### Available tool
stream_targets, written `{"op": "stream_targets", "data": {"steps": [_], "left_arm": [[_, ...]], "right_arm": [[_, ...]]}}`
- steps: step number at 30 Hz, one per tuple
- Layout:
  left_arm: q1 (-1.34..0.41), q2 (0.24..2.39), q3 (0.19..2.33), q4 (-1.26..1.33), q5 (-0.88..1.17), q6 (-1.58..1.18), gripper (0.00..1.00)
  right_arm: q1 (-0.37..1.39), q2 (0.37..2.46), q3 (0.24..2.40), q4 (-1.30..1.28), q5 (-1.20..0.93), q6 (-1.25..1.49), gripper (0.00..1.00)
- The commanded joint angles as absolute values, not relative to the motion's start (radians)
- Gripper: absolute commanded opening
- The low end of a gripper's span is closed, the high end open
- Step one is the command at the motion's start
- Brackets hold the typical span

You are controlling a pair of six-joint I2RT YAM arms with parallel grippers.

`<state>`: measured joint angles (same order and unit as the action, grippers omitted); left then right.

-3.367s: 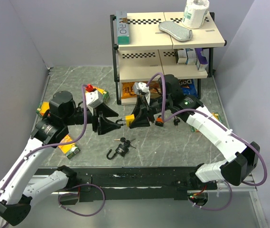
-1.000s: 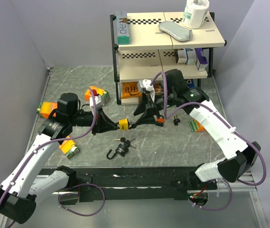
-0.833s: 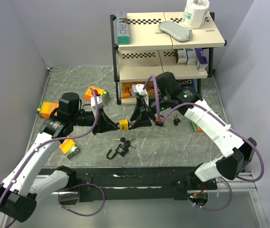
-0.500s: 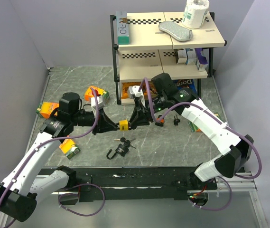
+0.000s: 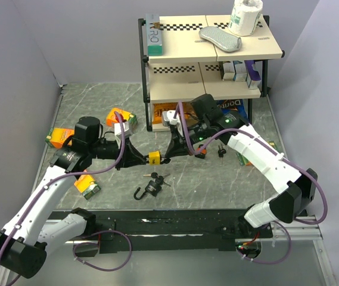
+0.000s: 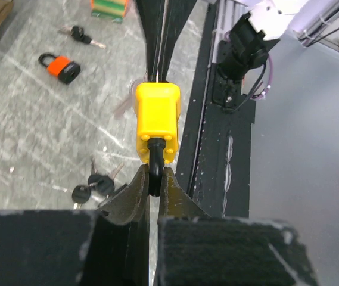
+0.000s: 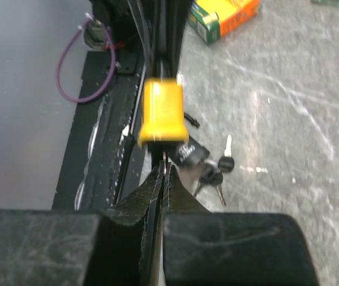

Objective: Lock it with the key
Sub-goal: Lock the lock, then place the key at the center of the board.

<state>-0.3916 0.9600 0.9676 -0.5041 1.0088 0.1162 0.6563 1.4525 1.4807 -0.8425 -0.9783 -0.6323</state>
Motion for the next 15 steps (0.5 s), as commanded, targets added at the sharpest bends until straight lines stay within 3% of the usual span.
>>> {"op": "stream_targets", "data": {"steps": [1, 6, 15], "left_arm": [[-0.344, 0.936, 0.997, -0.521, 1.055, 0.176, 0.01], [-0.289, 0.934, 0.979, -0.525, 1.06, 0.189, 0.01], [-0.241, 0.946, 0.921, -0.434, 0.993, 0.092, 0.01]], "right_arm": [[0.577, 1.368, 1.436, -0.877, -0.977, -0.693, 0.0], [0.494, 1.335, 1.353, -0.871, -0.953, -0.71, 0.0], [0.495, 1.488, 1.201, -0.503, -0.696, -0.274, 0.0]]}}
